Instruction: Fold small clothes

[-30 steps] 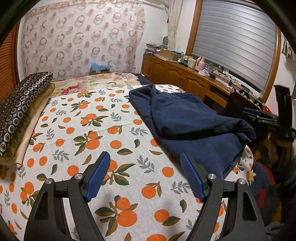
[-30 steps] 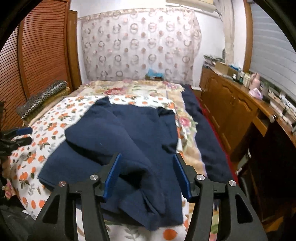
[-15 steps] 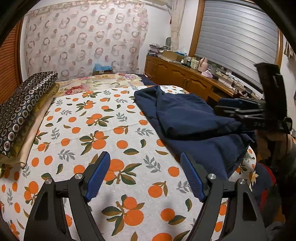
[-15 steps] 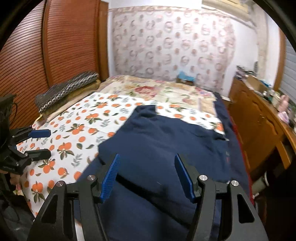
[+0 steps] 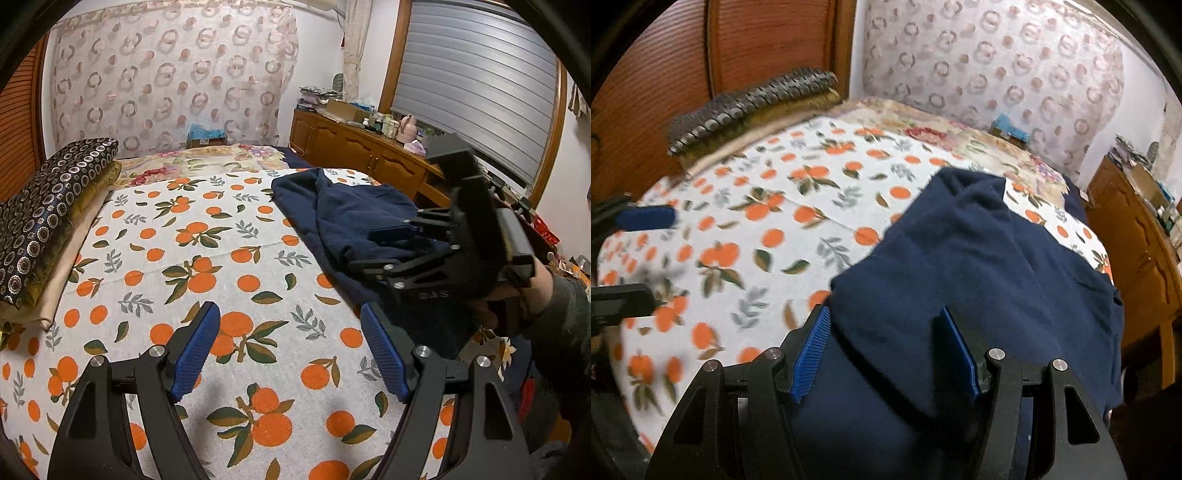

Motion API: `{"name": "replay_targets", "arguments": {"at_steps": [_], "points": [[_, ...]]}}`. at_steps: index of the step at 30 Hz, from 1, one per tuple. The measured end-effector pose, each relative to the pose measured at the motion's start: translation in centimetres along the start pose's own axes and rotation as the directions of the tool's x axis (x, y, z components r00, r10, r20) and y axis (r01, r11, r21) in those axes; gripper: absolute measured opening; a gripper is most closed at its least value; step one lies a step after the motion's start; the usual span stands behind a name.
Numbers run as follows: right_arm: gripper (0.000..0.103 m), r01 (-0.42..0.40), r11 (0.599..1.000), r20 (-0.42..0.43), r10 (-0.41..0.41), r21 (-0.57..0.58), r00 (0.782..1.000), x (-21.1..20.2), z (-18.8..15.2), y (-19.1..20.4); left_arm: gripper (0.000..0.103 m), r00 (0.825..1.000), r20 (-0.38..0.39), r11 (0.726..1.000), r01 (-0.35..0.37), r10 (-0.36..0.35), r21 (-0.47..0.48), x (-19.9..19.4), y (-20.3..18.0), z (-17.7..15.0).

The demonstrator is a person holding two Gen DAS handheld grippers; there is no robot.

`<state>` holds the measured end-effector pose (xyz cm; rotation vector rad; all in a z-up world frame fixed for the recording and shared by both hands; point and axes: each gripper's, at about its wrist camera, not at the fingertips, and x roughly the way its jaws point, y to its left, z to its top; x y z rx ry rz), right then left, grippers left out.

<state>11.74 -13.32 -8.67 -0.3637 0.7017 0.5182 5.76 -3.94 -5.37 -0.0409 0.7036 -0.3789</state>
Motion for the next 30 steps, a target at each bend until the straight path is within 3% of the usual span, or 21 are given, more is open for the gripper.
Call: {"name": "replay_targets", "arguments": {"at_steps": [2,4,6,8,12,18,24,30], "points": [[0.063,0.005,1.0,-0.017,-0.004,0.015,1.0,0.7,0.0,-1.0,0.079,1.0,-0.001,1.0,0.0,0.0,-0.001,0.0,0.0,-0.1],[0.047,-0.008,1.0,-0.019,0.008,0.024,1.0,0.8,-0.1,-1.6,0.079,1.0,-0.004,1.0,0.002,-0.002,-0.002,0.0,0.1,-0.2],[0.015,-0.032,0.999,-0.01,0.032,0.018,0.999,0.7,0.1,-1.5,0.079,1.0,-0.006,1.0,0.003,-0.003,-0.003,0.2,0.1,-0.3],[0.007,-0.011,1.0,0.019,0.011,0.015,1.0,0.2,0.3,-1.3,0.079,1.0,-0.008,1.0,0.005,-0.005,-0.004,0.3,0.1,-0.4],[0.007,0.022,0.999,0.107,-0.027,0.041,0.994,-2.7,0.8,-2.8,0.079,1.0,-0.011,1.0,0.008,-0.008,-0.003,0.4,-0.2,-0.4],[0.006,0.138,0.986,0.152,-0.151,0.092,0.977,-5.9,2.1,-7.2,0.079,1.0,-0.012,1.0,0.013,-0.013,-0.004,0.5,-0.4,-0.4],[0.006,0.247,0.955,0.104,-0.266,0.161,0.958,-5.3,3.6,-12.4,0.079,1.0,-0.016,1.0,0.018,-0.018,-0.003,0.5,-0.6,-0.5],[0.006,0.265,0.933,0.045,-0.284,0.244,0.958,-2.7,4.9,-15.1,0.079,1.0,-0.025,1.0,0.018,-0.018,0.0,0.8,-0.8,-0.7]]}}
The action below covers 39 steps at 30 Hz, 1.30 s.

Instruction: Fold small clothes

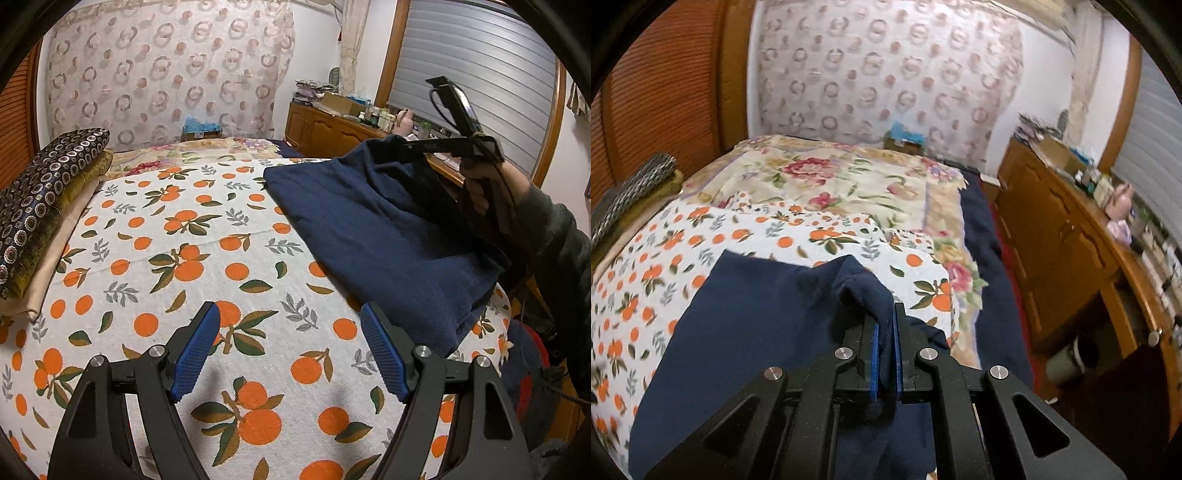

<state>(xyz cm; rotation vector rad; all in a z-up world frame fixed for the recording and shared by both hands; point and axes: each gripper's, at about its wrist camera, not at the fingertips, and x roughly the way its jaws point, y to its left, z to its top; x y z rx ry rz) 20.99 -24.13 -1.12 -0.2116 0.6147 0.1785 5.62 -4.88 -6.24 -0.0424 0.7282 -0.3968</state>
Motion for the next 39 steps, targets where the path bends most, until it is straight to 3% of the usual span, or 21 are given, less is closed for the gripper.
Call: {"name": "replay_targets", "arguments": {"at_steps": [3,6,9,11,13,15,16,20,26,27,28,29,33,35,39], "points": [[0.006,0.014,0.999,-0.02,-0.014,0.029,1.0,1.5,0.8,0.7,0.079,1.0,0.0,1.0,0.002,-0.002,-0.001,0.1,0.0,0.0],[0.007,0.091,0.992,-0.043,-0.087,0.085,0.995,2.7,1.2,-0.1,0.079,1.0,-0.001,1.0,0.002,-0.002,-0.001,0.1,0.0,0.0],[0.024,0.14,0.973,-0.024,-0.138,0.182,0.99,2.3,1.8,-1.2,0.079,1.0,-0.003,1.0,0.002,-0.002,0.001,0.1,0.0,-0.1],[0.025,0.123,0.97,-0.007,-0.125,0.211,0.992,1.9,2.0,-1.0,0.079,1.0,-0.005,1.0,0.004,-0.004,0.0,0.1,0.0,-0.1],[0.032,0.094,0.977,-0.011,-0.094,0.193,0.996,2.1,1.9,-0.3,0.079,1.0,-0.006,1.0,0.005,-0.005,-0.001,0.1,0.0,-0.1],[0.05,0.067,0.985,-0.036,-0.063,0.159,0.997,2.5,1.7,0.3,0.079,1.0,-0.009,1.0,0.008,-0.008,0.002,0.2,-0.2,-0.1],[0.052,0.054,0.988,-0.051,-0.047,0.147,0.998,3.0,1.5,0.3,0.079,1.0,-0.01,1.0,0.008,-0.008,0.005,0.2,-0.3,-0.1],[0.052,0.035,0.99,-0.112,-0.019,0.136,0.994,5.0,0.7,0.9,0.079,1.0,-0.018,1.0,0.01,-0.01,0.018,0.4,-0.8,-0.2],[0.051,-0.004,0.973,-0.154,0.041,0.233,0.987,7.5,1.6,-1.6,0.079,0.999,-0.039,1.0,0.011,-0.01,0.017,1.3,-1.1,-0.3],[0.028,-0.011,0.969,-0.149,0.05,0.249,0.987,7.5,1.7,-1.9,0.079,0.999,-0.04,1.0,0.01,-0.01,0.022,1.3,-1.2,-0.4],[0.013,-0.032,0.965,-0.132,0.068,0.259,0.989,7.5,1.8,-2.1,0.079,0.999,-0.041,1.0,0.011,-0.01,0.024,1.3,-1.3,-0.4],[0.006,-0.043,0.965,-0.123,0.077,0.26,0.989,7.2,2.1,-2.3,0.079,0.999,-0.042,1.0,0.014,-0.012,0.026,1.3,-1.4,-0.4],[0.005,-0.001,0.956,-0.025,0.008,0.292,1.0,4.5,1.5,-3.0,0.079,0.999,-0.045,0.999,0.016,-0.015,0.029,1.4,-1.6,-0.6],[0.005,0.08,0.943,-0.021,-0.077,0.324,0.997,3.3,1.2,-3.6,0.079,0.999,-0.045,0.999,0.018,-0.017,0.027,1.4,-1.6,-0.6],[0.027,0.073,0.934,-0.046,-0.061,0.349,0.997,2.0,0.5,-5.4,0.079,0.999,-0.043,0.999,0.018,-0.017,0.029,1.4,-1.6,-0.5]]}}
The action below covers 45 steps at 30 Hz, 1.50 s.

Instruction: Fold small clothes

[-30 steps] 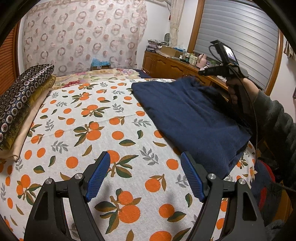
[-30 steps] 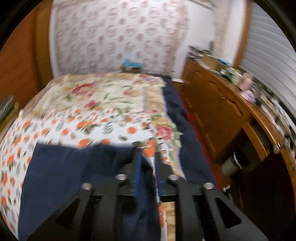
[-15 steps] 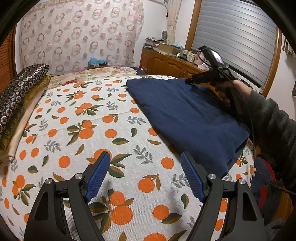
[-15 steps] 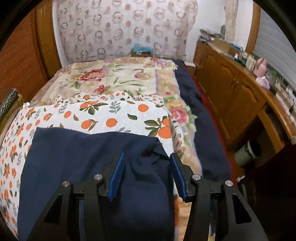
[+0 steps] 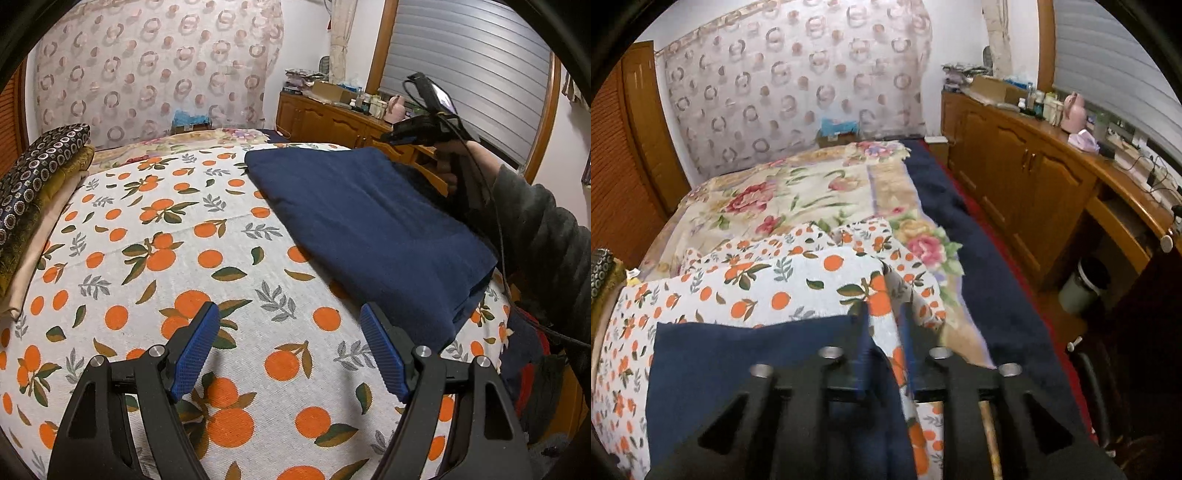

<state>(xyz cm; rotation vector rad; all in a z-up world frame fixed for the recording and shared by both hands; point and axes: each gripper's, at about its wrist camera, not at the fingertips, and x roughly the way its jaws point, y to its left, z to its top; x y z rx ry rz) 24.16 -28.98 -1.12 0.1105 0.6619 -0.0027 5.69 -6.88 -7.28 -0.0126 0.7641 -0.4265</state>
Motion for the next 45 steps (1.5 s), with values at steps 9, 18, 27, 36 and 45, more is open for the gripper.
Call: {"name": "replay_targets", "arguments": {"at_steps": [9,18,27,36,45], "points": [[0.062,-0.131,0.99,0.031,0.133,-0.055,0.991,-7.7,-6.9,-1.0,0.079,1.0,0.0,1.0,0.02,-0.02,0.003,0.2,-0.5,0.1],[0.062,-0.127,0.978,0.019,0.132,-0.165,0.991,-15.3,-17.4,-2.0,0.079,0.999,-0.018,0.998,0.046,-0.045,0.041,0.7,-2.4,0.3],[0.062,-0.099,0.99,-0.005,0.099,-0.104,0.995,-17.9,-20.9,-4.8,0.079,0.995,-0.036,0.992,0.091,-0.088,0.089,0.9,-4.9,0.6],[0.062,-0.144,0.989,-0.028,0.143,-0.042,0.989,-18.7,-20.8,-4.8,0.06,0.985,-0.082,0.981,0.162,-0.154,0.105,1.6,-6.5,-0.1],[0.062,-0.135,0.989,-0.028,0.134,-0.055,0.991,-17.8,-20.8,-3.8,0.013,0.967,-0.153,0.974,0.215,-0.202,0.072,2.7,-6.4,-0.9]]}}
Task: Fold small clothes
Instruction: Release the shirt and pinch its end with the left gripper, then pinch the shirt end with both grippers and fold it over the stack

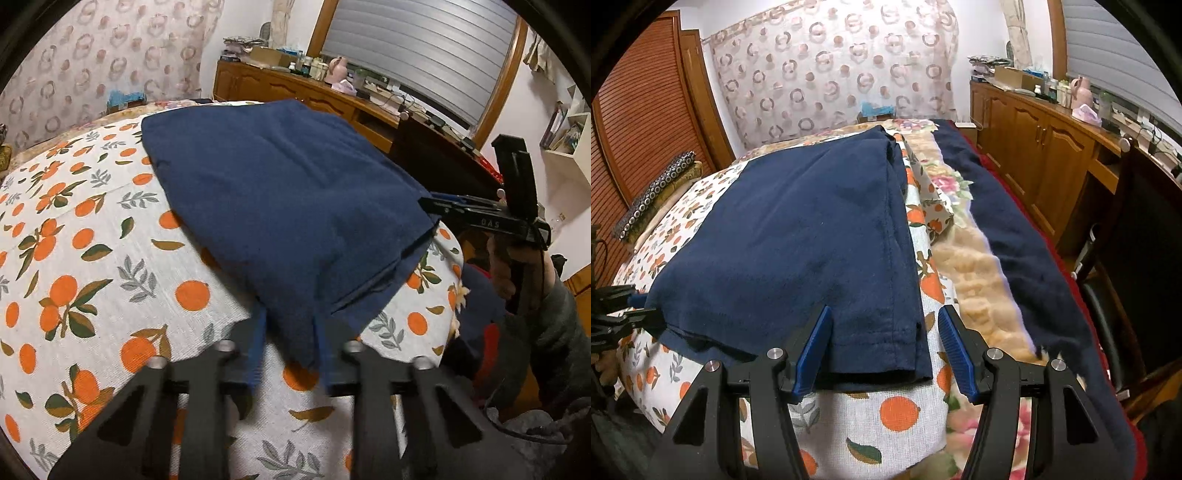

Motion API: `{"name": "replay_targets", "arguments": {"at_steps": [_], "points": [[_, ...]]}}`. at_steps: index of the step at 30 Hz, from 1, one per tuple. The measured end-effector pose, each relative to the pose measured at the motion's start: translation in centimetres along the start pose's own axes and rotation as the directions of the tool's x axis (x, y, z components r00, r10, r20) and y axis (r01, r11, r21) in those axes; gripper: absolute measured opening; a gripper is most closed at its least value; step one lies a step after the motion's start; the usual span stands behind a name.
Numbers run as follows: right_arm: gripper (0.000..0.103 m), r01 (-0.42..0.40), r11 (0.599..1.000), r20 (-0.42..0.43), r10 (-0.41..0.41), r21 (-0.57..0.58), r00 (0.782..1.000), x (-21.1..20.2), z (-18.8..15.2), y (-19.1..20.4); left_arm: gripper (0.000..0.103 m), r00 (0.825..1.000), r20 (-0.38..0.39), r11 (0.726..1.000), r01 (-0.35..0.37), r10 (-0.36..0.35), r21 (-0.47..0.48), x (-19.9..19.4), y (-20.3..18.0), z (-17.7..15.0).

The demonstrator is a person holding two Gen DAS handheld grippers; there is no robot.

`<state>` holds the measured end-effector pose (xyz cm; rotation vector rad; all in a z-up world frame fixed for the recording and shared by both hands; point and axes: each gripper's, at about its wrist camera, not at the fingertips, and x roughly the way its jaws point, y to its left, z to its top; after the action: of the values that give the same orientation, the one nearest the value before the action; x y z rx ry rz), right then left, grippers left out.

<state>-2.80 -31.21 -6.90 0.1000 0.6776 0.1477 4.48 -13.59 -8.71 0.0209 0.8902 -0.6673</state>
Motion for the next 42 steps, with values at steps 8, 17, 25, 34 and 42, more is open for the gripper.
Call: {"name": "replay_targets", "arguments": {"at_steps": [8,17,25,34,42], "points": [[0.062,0.016,1.0,-0.02,-0.016,-0.019,1.0,-0.3,-1.1,0.1,0.01,1.0,0.025,1.0,0.006,-0.006,-0.007,-0.9,0.0,0.1],[0.062,0.025,0.998,-0.018,-0.026,-0.054,1.0,0.4,-1.0,0.9,0.01,1.0,0.017,1.0,0.002,-0.002,-0.008,-0.8,0.0,-0.1],[0.046,-0.005,0.999,-0.016,0.005,-0.042,1.0,0.6,-0.9,0.1,0.01,1.0,0.006,1.0,-0.002,0.003,-0.012,-0.1,-0.1,-0.2],[0.014,-0.045,0.999,0.016,0.045,-0.021,0.999,0.6,-1.4,0.2,0.011,1.0,0.0,1.0,-0.002,0.002,-0.014,0.2,-0.1,-0.3],[0.012,-0.056,0.998,0.046,0.056,-0.01,0.997,0.2,-2.0,0.6,0.011,1.0,0.005,1.0,-0.003,0.003,-0.01,0.1,-0.1,-0.2]]}}
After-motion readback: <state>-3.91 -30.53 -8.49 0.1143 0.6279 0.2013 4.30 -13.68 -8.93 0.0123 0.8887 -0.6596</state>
